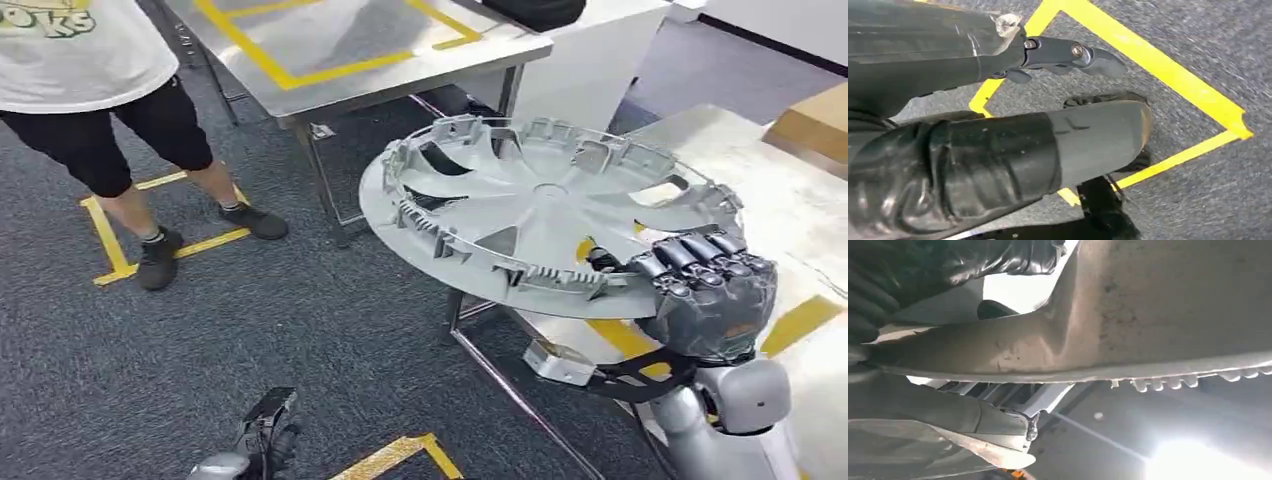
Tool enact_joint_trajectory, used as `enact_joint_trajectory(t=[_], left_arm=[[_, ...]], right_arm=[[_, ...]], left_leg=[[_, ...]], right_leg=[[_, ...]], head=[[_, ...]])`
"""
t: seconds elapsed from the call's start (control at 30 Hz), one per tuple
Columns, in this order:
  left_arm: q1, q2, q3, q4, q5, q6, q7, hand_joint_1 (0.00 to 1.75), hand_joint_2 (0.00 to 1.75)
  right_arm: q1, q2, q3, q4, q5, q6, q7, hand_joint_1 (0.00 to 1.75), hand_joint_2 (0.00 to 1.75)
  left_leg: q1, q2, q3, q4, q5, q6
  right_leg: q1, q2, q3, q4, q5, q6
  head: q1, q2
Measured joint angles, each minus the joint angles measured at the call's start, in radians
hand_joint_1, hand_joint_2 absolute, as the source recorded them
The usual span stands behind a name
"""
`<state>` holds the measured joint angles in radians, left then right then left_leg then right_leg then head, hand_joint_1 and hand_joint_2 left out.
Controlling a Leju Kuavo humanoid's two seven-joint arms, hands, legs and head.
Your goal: Take the parts from the cabinet and place them on the table.
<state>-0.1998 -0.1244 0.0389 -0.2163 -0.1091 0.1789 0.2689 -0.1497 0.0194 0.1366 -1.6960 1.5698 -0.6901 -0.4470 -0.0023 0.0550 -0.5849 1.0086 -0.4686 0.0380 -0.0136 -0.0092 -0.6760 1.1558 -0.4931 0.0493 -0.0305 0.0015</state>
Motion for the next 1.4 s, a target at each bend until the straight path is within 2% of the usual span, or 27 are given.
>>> enact_joint_trajectory(t=[0.03, 0.07, 0.1, 0.2, 0.23, 0.27, 0.3, 0.37, 0.4, 0.47, 0.53, 0.57, 0.7, 0.73, 0.77, 0.8, 0.83, 0.9, 0.93, 0.97, 1.03, 1.07, 1.1, 1.23, 1.3, 1.37, 1.4], left_arm=[[-0.003, 0.000, 0.000, 0.000, 0.000, -0.001, 0.000, 0.00, 0.00], [-0.005, 0.000, -0.001, 0.000, -0.001, -0.002, 0.000, 0.00, 0.00], [-0.005, 0.000, -0.001, 0.000, -0.001, -0.003, 0.000, 0.00, 0.00], [-0.007, -0.001, -0.002, 0.000, -0.001, -0.005, 0.000, 0.00, 0.00], [-0.010, -0.001, -0.002, 0.000, -0.001, -0.005, 0.000, 0.00, 0.00], [-0.011, -0.001, -0.002, 0.000, -0.001, -0.005, 0.000, 0.00, 0.00], [-0.010, -0.001, -0.002, 0.000, -0.001, -0.005, 0.000, 0.00, 0.00], [-0.005, 0.000, -0.002, 0.000, -0.001, -0.005, 0.000, 0.00, 0.00], [-0.003, 0.000, -0.002, 0.000, -0.001, -0.005, 0.000, 0.00, 0.00], [-0.003, 0.000, -0.002, 0.000, -0.001, -0.006, 0.000, 0.00, 0.00], [-0.005, 0.000, -0.002, 0.000, -0.001, -0.006, 0.000, 0.00, 0.00], [-0.005, 0.002, -0.002, 0.000, -0.001, -0.006, 0.000, 0.00, 0.00], [-0.006, 0.002, -0.002, 0.001, -0.001, -0.030, 0.013, 0.00, 0.00], [-0.009, -0.001, -0.003, 0.001, -0.002, -0.039, 0.015, 0.00, 0.00], [-0.012, 0.000, -0.003, 0.001, -0.005, -0.045, 0.020, 0.00, 0.00], [-0.012, 0.000, -0.005, 0.001, -0.005, -0.051, 0.021, 0.00, 0.00], [-0.010, 0.000, -0.005, 0.001, -0.006, -0.054, 0.025, 0.00, 0.00], [-0.003, 0.001, -0.005, 0.001, -0.007, -0.055, 0.031, 0.00, 0.00], [-0.003, 0.002, -0.005, 0.001, -0.008, -0.056, 0.031, 0.00, 0.00], [-0.004, 0.002, -0.005, 0.001, -0.009, -0.056, 0.031, 0.00, 0.00], [-0.006, 0.000, -0.006, 0.001, -0.015, -0.059, 0.031, 0.00, 0.00], [-0.006, 0.000, -0.006, 0.001, -0.016, -0.060, 0.032, 0.00, 0.00], [-0.006, 0.002, -0.006, 0.001, -0.016, -0.061, 0.032, 0.00, 0.00], [-0.008, 0.001, -0.006, 0.001, -0.016, -0.066, 0.033, 0.00, 0.00], [-0.009, 0.001, -0.006, 0.001, -0.014, -0.067, 0.033, 0.00, 0.00], [-0.005, 0.002, -0.006, 0.002, -0.014, -0.069, 0.033, 0.00, 0.00], [-0.002, 0.002, -0.006, 0.002, -0.014, -0.069, 0.033, 0.00, 0.00]], right_arm=[[0.001, 0.003, -0.007, -0.004, 0.000, 0.000, -0.008, 1.75, 1.75], [0.000, 0.007, -0.012, -0.007, 0.000, 0.000, -0.013, 1.75, 1.75], [0.001, 0.013, -0.015, -0.010, 0.000, 0.000, -0.017, 1.75, 1.75], [0.006, 0.017, -0.031, -0.013, 0.000, 0.000, -0.024, 1.75, 1.75], [0.008, 0.019, -0.032, -0.016, 0.000, 0.000, -0.025, 1.75, 1.75], [0.008, 0.021, -0.035, -0.018, 0.000, 0.000, -0.025, 1.75, 1.75], [0.009, 0.025, -0.035, -0.019, 0.000, 0.000, -0.025, 1.75, 1.75], [0.010, 0.029, -0.036, -0.019, 0.000, 0.000, -0.026, 1.75, 1.75], [0.012, 0.030, -0.037, -0.019, 0.000, 0.000, -0.026, 1.75, 1.75], [0.014, 0.033, -0.040, -0.019, 0.001, 0.000, -0.026, 1.75, 1.75], [0.014, 0.039, -0.043, -0.019, 0.001, 0.000, -0.029, 1.75, 1.75], [0.014, 0.042, -0.045, -0.020, 0.001, 0.000, -0.033, 1.75, 1.75], [0.014, 0.047, -0.050, -0.023, 0.000, 0.000, -0.042, 1.75, 1.75], [0.015, 0.047, -0.053, -0.024, 0.000, 0.000, -0.045, 1.75, 1.75], [0.017, 0.047, -0.055, -0.024, 0.000, 0.000, -0.045, 1.75, 1.75], [0.014, 0.047, -0.055, -0.024, 0.000, 0.000, -0.045, 1.75, 1.75], [0.013, 0.047, -0.055, -0.025, 0.000, 0.000, -0.045, 1.75, 1.75], [0.016, 0.047, -0.056, -0.025, 0.000, 0.000, -0.045, 1.75, 1.75], [0.017, 0.047, -0.057, -0.025, 0.000, 0.000, -0.045, 1.75, 1.75], [0.017, 0.047, -0.058, -0.025, 0.000, 0.000, -0.045, 1.75, 1.75], [0.017, 0.047, -0.062, -0.026, 0.001, 0.000, -0.045, 1.75, 1.75], [0.016, 0.048, -0.062, -0.026, 0.000, 0.000, -0.045, 1.75, 1.75], [0.013, 0.049, -0.062, -0.026, 0.000, 0.000, -0.045, 1.75, 1.75], [0.019, 0.050, -0.067, -0.027, 0.000, 0.000, -0.045, 1.75, 1.75], [0.019, 0.051, -0.070, -0.028, 0.001, 0.000, -0.045, 1.75, 1.75], [0.021, 0.052, -0.071, -0.028, 0.001, 0.000, -0.044, 1.75, 1.75], [0.024, 0.052, -0.072, -0.028, 0.001, 0.000, -0.044, 1.75, 1.75]], left_leg=[[-0.001, 0.009, 0.001, 0.002, -0.002, -0.003], [-0.010, 0.017, -0.001, 0.006, -0.006, -0.009], [-0.012, 0.024, -0.003, 0.008, -0.005, -0.014], [-0.011, 0.055, 0.002, 0.008, -0.006, -0.024], [-0.006, 0.029, -0.002, 0.018, -0.020, -0.033], [-0.002, -0.015, -0.015, 0.053, -0.048, -0.038], [0.000, -0.037, -0.043, 0.122, -0.087, -0.042], [0.001, -0.046, -0.119, 0.292, -0.157, -0.046], [0.001, -0.046, -0.137, 0.330, -0.161, -0.046], [0.001, -0.048, -0.107, 0.265, -0.102, -0.041], [0.001, -0.079, -0.024, 0.085, -0.010, -0.029], [0.003, -0.127, 0.002, 0.029, -0.006, -0.021], [-0.002, -0.103, 0.007, 0.005, -0.007, -0.015], [0.010, -0.087, 0.011, -0.013, 0.003, -0.005], [0.006, -0.079, 0.013, -0.018, 0.007, 0.001], [0.005, -0.070, 0.011, -0.019, 0.009, 0.004], [0.004, -0.057, 0.010, -0.018, 0.009, 0.005], [0.003, -0.031, 0.010, -0.018, 0.008, 0.005], [0.003, -0.020, 0.010, -0.018, 0.008, 0.005], [0.003, -0.010, 0.011, -0.018, 0.007, 0.004], [0.003, 0.009, 0.014, -0.017, 0.004, -0.001], [-0.001, 0.016, 0.015, -0.015, 0.001, -0.006], [-0.008, 0.021, 0.012, -0.009, -0.002, -0.012], [-0.009, 0.051, 0.015, -0.001, -0.007, -0.032], [0.000, -0.024, -0.022, 0.087, -0.064, -0.043], [0.002, -0.044, -0.091, 0.243, -0.143, -0.046], [0.001, -0.045, -0.118, 0.300, -0.162, -0.046]], right_leg=[[0.003, -0.033, 0.052, -0.093, 0.031, -0.004], [0.015, -0.074, 0.076, -0.135, 0.016, -0.009], [0.012, -0.057, 0.077, -0.135, 0.022, -0.021], [0.013, -0.026, 0.070, -0.137, 0.029, -0.036], [0.007, -0.017, 0.073, -0.140, 0.033, -0.043], [0.004, -0.008, 0.071, -0.141, 0.035, -0.048], [0.004, 0.000, 0.070, -0.140, 0.037, -0.051], [0.005, 0.025, 0.068, -0.140, 0.038, -0.054], [0.005, 0.038, 0.068, -0.140, 0.039, -0.054], [0.005, 0.062, 0.068, -0.139, 0.040, -0.051], [0.004, 0.086, 0.069, -0.139, 0.042, -0.048], [0.004, 0.095, 0.066, -0.138, 0.044, -0.044], [-0.005, 0.133, 0.047, -0.141, 0.058, -0.015], [-0.006, 0.133, 0.042, -0.137, 0.053, -0.012], [0.001, 0.080, 0.025, -0.114, 0.030, -0.010], [0.002, 0.045, 0.000, -0.056, -0.008, -0.005], [0.001, 0.026, -0.037, 0.033, -0.049, -0.002], [0.000, 0.017, -0.095, 0.162, -0.091, 0.005], [0.000, 0.014, -0.095, 0.163, -0.079, 0.007], [-0.001, 0.010, -0.070, 0.119, -0.047, 0.007], [0.000, -0.016, 0.033, -0.071, 0.035, 0.005], [0.003, -0.056, 0.066, -0.141, 0.035, 0.003], [0.011, -0.061, 0.082, -0.154, 0.031, -0.009], [0.008, -0.019, 0.072, -0.150, 0.038, -0.038], [0.003, -0.003, 0.073, -0.150, 0.041, -0.049], [0.003, 0.020, 0.071, -0.150, 0.041, -0.051], [0.004, 0.032, 0.070, -0.149, 0.041, -0.052]], head=[[0.000, 0.000], [0.001, 0.000], [-0.002, 0.000], [-0.001, 0.000], [-0.002, 0.000], [-0.005, 0.000], [-0.007, 0.000], [-0.008, 0.000], [-0.008, 0.000], [-0.009, 0.000], [-0.009, 0.000], [-0.008, 0.000], [-0.008, 0.000], [-0.009, 0.000], [-0.005, 0.000], [0.006, 0.000], [0.005, 0.000], [0.006, 0.000], [0.006, 0.000], [0.006, 0.000], [0.006, 0.000], [0.006, 0.000], [0.009, 0.000], [0.005, 0.000], [0.000, 0.000], [-0.002, 0.000], [-0.002, 0.000]])
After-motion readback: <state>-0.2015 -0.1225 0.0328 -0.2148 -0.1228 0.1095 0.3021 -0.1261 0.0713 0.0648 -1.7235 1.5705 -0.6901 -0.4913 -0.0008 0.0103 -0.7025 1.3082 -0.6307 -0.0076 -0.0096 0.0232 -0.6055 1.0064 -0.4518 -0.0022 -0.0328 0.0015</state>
